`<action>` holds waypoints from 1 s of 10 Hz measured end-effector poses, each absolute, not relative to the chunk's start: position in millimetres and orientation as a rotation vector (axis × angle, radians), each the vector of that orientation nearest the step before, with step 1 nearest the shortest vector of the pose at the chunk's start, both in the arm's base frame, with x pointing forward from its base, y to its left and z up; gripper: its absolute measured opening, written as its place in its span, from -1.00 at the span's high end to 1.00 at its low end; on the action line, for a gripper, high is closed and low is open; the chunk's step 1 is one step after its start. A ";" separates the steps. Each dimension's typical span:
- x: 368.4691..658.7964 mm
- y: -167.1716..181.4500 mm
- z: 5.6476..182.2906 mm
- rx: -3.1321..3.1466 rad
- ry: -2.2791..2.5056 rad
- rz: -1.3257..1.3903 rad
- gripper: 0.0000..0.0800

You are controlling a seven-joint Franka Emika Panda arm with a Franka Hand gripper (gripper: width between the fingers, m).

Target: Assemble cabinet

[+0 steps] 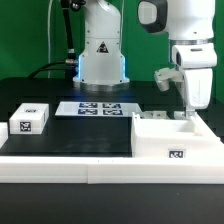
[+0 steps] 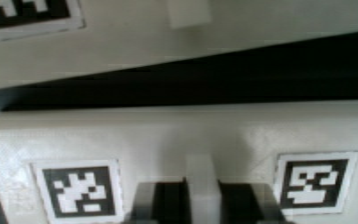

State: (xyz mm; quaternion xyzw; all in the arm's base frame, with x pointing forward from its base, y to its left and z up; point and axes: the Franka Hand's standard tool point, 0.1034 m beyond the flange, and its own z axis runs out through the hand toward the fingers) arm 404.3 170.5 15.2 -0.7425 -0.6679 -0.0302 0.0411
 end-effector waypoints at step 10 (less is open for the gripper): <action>429.1 122.4 68.6 -2.361 -2.046 -0.055 0.83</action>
Offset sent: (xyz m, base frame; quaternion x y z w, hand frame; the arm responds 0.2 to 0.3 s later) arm 0.0018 -0.0183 0.0357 0.0038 -0.0273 0.0027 0.9996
